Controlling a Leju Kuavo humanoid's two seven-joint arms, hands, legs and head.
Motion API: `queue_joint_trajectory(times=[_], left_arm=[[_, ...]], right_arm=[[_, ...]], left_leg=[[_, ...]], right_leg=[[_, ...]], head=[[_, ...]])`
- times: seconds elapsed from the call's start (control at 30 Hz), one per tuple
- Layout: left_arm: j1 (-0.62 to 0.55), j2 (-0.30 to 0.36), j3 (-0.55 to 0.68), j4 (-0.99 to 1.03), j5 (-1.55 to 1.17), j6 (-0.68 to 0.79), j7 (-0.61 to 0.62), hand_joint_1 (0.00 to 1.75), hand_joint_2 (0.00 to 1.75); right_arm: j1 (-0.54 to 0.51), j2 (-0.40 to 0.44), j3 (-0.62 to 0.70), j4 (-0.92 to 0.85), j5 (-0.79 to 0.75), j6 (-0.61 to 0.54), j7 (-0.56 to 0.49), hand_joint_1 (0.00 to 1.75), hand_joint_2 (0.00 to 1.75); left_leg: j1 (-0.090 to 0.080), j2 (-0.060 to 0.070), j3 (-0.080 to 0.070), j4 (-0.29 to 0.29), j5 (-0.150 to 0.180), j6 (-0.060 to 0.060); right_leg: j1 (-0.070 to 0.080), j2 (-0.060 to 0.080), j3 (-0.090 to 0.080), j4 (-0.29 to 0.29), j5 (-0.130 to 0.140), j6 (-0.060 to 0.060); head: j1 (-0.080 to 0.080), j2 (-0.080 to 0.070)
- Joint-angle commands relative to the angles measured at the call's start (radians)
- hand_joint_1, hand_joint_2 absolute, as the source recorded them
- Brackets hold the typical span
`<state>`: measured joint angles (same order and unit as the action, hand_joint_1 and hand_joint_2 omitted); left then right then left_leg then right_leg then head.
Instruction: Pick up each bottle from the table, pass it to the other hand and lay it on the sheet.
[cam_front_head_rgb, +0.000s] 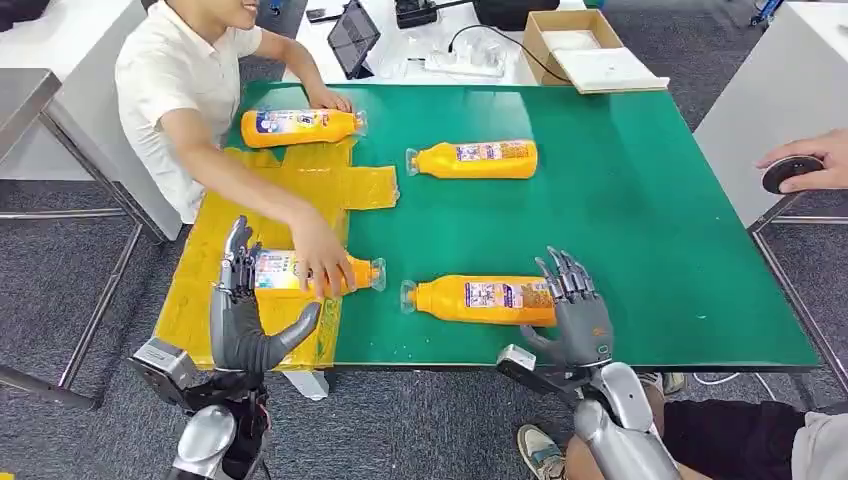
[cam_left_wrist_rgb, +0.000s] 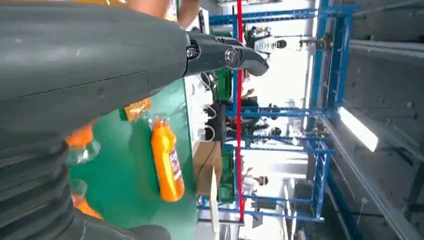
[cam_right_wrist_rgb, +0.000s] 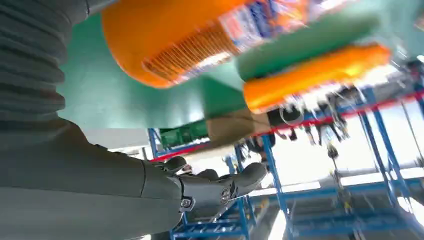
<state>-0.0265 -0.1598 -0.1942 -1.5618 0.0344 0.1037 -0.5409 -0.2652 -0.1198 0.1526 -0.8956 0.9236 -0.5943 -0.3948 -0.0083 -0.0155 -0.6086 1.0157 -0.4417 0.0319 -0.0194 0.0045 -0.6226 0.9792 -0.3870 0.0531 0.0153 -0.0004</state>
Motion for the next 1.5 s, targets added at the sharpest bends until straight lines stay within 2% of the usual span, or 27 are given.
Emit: queue_joint_trajectory(times=[0.03, 0.13, 0.27, 0.47, 0.57, 0.63, 0.7, 1.0, 1.03, 1.07, 1.1, 1.17, 1.23, 1.3, 1.4, 1.5], left_arm=[[-0.047, 0.017, -0.044, 0.067, 0.026, -0.017, -0.006, 0.00, 1.75], [-0.046, 0.019, -0.044, 0.065, 0.021, -0.013, -0.007, 0.00, 1.75], [-0.057, 0.018, -0.041, 0.081, 0.022, -0.012, -0.006, 0.00, 1.75], [-0.087, 0.011, -0.049, 0.118, 0.039, -0.021, 0.001, 0.00, 1.75], [-0.092, 0.012, -0.053, 0.122, 0.040, -0.023, 0.002, 0.00, 1.75], [-0.094, 0.015, -0.059, 0.122, 0.043, -0.028, 0.003, 0.00, 1.75], [-0.094, 0.015, -0.059, 0.122, 0.043, -0.028, 0.003, 0.00, 1.75], [-0.094, 0.017, -0.059, 0.121, 0.047, -0.032, 0.004, 0.00, 1.75], [-0.096, 0.018, -0.059, 0.122, 0.049, -0.035, 0.005, 0.00, 1.75], [-0.099, 0.018, -0.060, 0.125, 0.050, -0.037, 0.005, 0.00, 1.75], [-0.101, 0.018, -0.060, 0.128, 0.050, -0.037, 0.005, 0.00, 1.75], [-0.105, 0.017, -0.060, 0.133, 0.054, -0.040, 0.005, 0.00, 1.75], [-0.108, 0.016, -0.061, 0.137, 0.056, -0.044, 0.004, 0.00, 1.75], [-0.111, 0.016, -0.062, 0.140, 0.057, -0.045, 0.003, 0.00, 1.75], [-0.122, 0.016, -0.061, 0.149, 0.058, -0.046, 0.003, 0.00, 1.75], [-0.126, 0.018, -0.063, 0.156, 0.058, -0.050, 0.002, 0.00, 1.75]], right_arm=[[-0.223, 0.001, -0.014, 0.405, 0.068, -0.019, 0.093, 0.00, 1.75], [-0.231, -0.008, -0.014, 0.413, 0.089, -0.036, 0.113, 0.00, 1.75], [-0.239, -0.005, -0.026, 0.433, 0.075, 0.000, 0.120, 0.00, 1.75], [-0.269, 0.032, -0.038, 0.510, 0.038, 0.101, 0.095, 0.00, 1.75], [-0.275, 0.036, -0.027, 0.521, 0.050, 0.110, 0.106, 0.00, 1.75], [-0.292, 0.038, -0.003, 0.549, 0.068, 0.176, 0.127, 0.00, 1.75], [-0.292, 0.038, -0.003, 0.549, 0.068, 0.176, 0.127, 0.00, 1.75], [-0.295, 0.034, 0.003, 0.554, 0.073, 0.194, 0.126, 0.00, 1.75], [-0.298, 0.033, 0.008, 0.557, 0.075, 0.214, 0.127, 0.03, 1.75], [-0.298, 0.032, 0.012, 0.559, 0.078, 0.220, 0.128, 0.40, 1.75], [-0.299, 0.033, 0.013, 0.559, 0.080, 0.219, 0.130, 0.94, 1.75], [-0.300, 0.037, 0.014, 0.561, 0.079, 0.215, 0.125, 1.24, 1.75], [-0.301, 0.042, 0.014, 0.561, 0.076, 0.216, 0.111, 1.20, 1.75], [-0.299, 0.046, 0.011, 0.561, 0.070, 0.216, 0.103, 1.29, 1.75], [-0.298, 0.051, 0.017, 0.570, 0.073, 0.230, 0.096, 1.33, 1.75], [-0.296, 0.048, 0.020, 0.585, 0.073, 0.249, 0.106, 1.50, 1.75]], left_leg=[[0.001, 0.002, 0.003, -0.001, -0.001, -0.002], [0.001, 0.002, 0.006, -0.001, -0.002, -0.002], [0.001, 0.001, 0.004, -0.001, -0.001, -0.002], [0.001, 0.001, 0.003, -0.001, -0.001, -0.002], [0.001, 0.002, 0.003, -0.001, -0.001, -0.002], [0.002, 0.002, 0.006, -0.001, -0.002, -0.003], [0.001, 0.002, 0.003, -0.001, -0.001, -0.001], [0.002, 0.002, 0.007, -0.001, -0.001, -0.002], [0.002, 0.002, 0.009, -0.001, -0.002, -0.003], [0.002, 0.001, 0.008, -0.001, -0.001, -0.002], [0.001, 0.002, 0.007, -0.001, -0.001, -0.002], [0.002, 0.002, 0.008, -0.001, -0.001, -0.002], [0.002, 0.002, 0.009, -0.001, -0.001, -0.003], [0.001, 0.002, 0.007, -0.001, -0.001, -0.002], [0.002, 0.002, 0.007, -0.001, -0.001, -0.002], [0.001, 0.001, 0.008, -0.001, -0.001, -0.002]], right_leg=[[0.001, 0.001, 0.002, -0.001, 0.000, -0.002], [0.002, 0.001, 0.005, 0.000, -0.002, -0.002], [0.001, 0.000, 0.004, -0.001, -0.001, -0.002], [0.001, 0.000, 0.003, 0.000, -0.001, -0.002], [0.001, 0.001, 0.003, -0.001, -0.001, -0.002], [0.002, 0.000, 0.006, -0.001, -0.001, -0.003], [0.001, 0.000, 0.003, -0.001, 0.000, -0.002], [0.002, 0.001, 0.006, -0.001, -0.001, -0.002], [0.002, 0.001, 0.008, -0.001, -0.002, -0.003], [0.002, 0.000, 0.007, -0.001, -0.001, -0.002], [0.002, 0.001, 0.006, -0.001, -0.001, -0.002], [0.002, 0.001, 0.008, -0.001, -0.001, -0.003], [0.002, 0.001, 0.008, -0.001, -0.001, -0.003], [0.002, 0.001, 0.006, -0.001, -0.001, -0.002], [0.002, 0.001, 0.007, -0.001, -0.001, -0.002], [0.002, 0.000, 0.007, -0.001, -0.001, -0.002]], head=[[0.000, 0.000], [0.000, 0.000], [0.000, 0.000], [0.000, 0.000], [0.000, 0.000], [0.000, 0.000], [0.000, 0.000], [0.000, 0.000], [0.000, 0.000], [0.000, 0.000], [0.000, 0.000], [0.000, 0.000], [0.000, 0.000], [0.000, 0.000], [0.000, 0.000], [0.000, 0.000]])
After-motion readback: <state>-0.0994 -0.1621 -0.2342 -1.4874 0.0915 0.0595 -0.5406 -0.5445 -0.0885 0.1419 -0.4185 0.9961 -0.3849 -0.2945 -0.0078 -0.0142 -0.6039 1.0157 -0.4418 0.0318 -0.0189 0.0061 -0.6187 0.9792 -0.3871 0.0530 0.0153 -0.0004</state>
